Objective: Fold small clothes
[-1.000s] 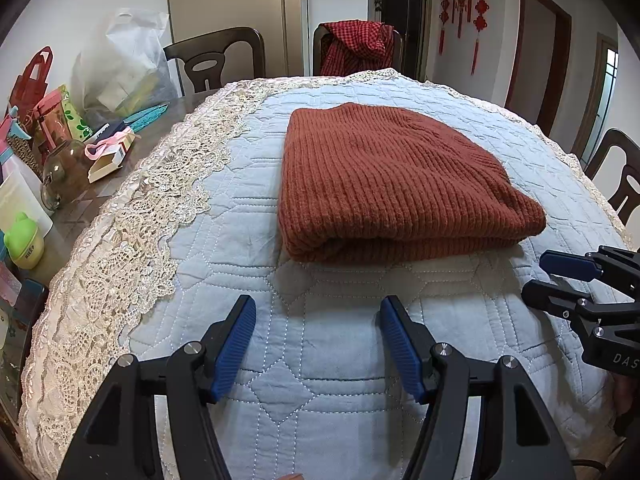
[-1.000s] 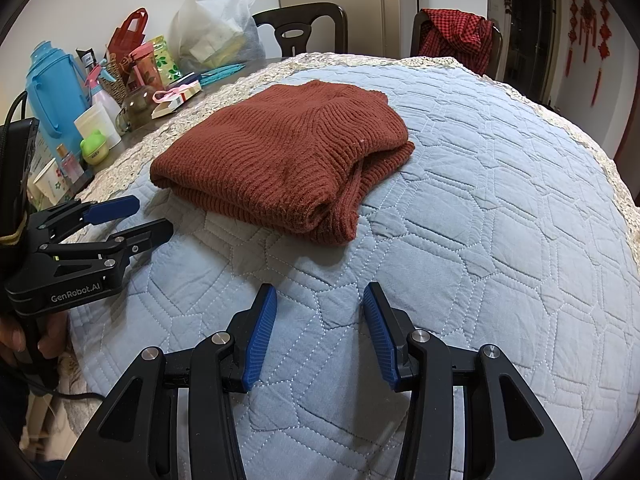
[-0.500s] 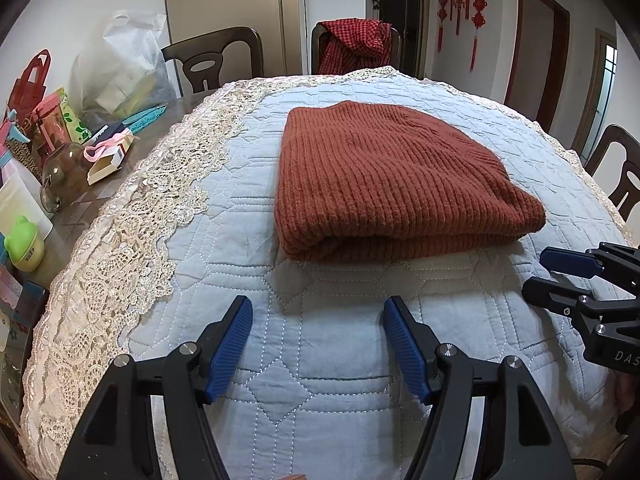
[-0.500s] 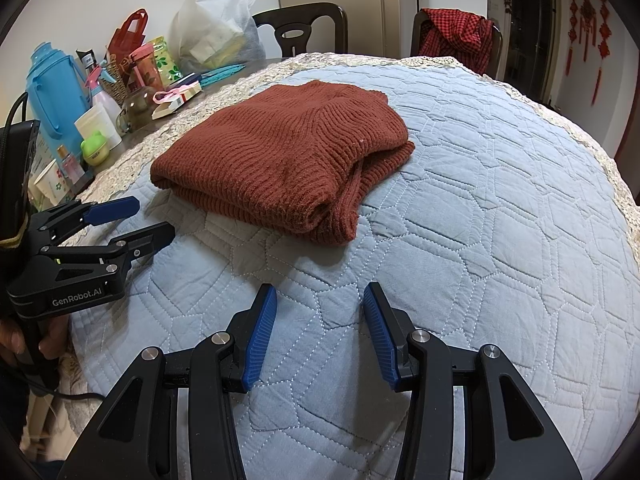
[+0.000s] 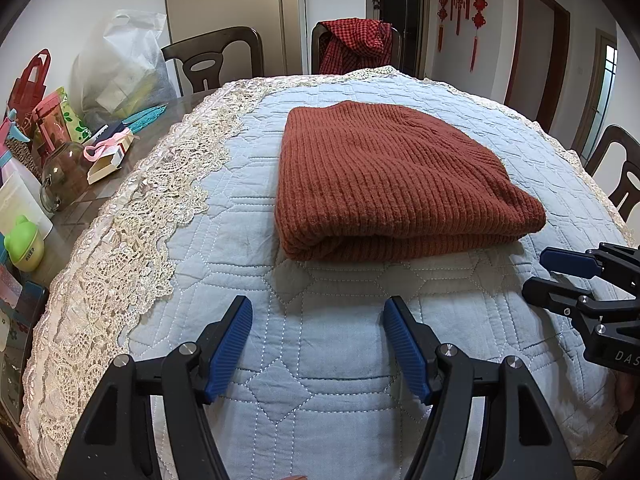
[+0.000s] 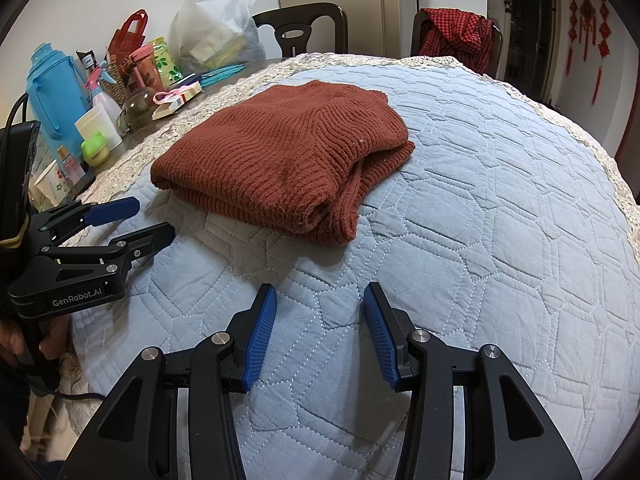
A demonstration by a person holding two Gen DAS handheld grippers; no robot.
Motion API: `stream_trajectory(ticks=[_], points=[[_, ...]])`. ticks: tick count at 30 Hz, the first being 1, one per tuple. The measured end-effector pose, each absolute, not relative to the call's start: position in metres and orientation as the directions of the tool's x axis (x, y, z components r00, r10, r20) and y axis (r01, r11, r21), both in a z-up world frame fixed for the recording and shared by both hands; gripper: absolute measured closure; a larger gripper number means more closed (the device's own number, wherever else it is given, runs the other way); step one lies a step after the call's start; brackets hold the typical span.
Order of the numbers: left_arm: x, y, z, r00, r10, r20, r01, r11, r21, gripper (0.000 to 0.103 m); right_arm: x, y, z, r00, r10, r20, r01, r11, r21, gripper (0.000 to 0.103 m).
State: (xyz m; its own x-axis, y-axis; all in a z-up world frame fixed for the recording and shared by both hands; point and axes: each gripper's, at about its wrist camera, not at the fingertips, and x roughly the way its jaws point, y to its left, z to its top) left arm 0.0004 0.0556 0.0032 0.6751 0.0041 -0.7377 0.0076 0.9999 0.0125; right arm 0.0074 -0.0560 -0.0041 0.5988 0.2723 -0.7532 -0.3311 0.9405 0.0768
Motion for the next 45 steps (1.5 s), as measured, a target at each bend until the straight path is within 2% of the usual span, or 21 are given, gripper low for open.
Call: stream_trajectory(ticks=[45], points=[[-0.0009, 0.0583, 0.0015, 0.672, 0.008, -0.740, 0.005, 1.000, 0.016, 0.031, 0.0076, -0.0557, -0.0037, 0.597, 0.278, -0.752, -0.331, 0.940, 0.084, 0.057]])
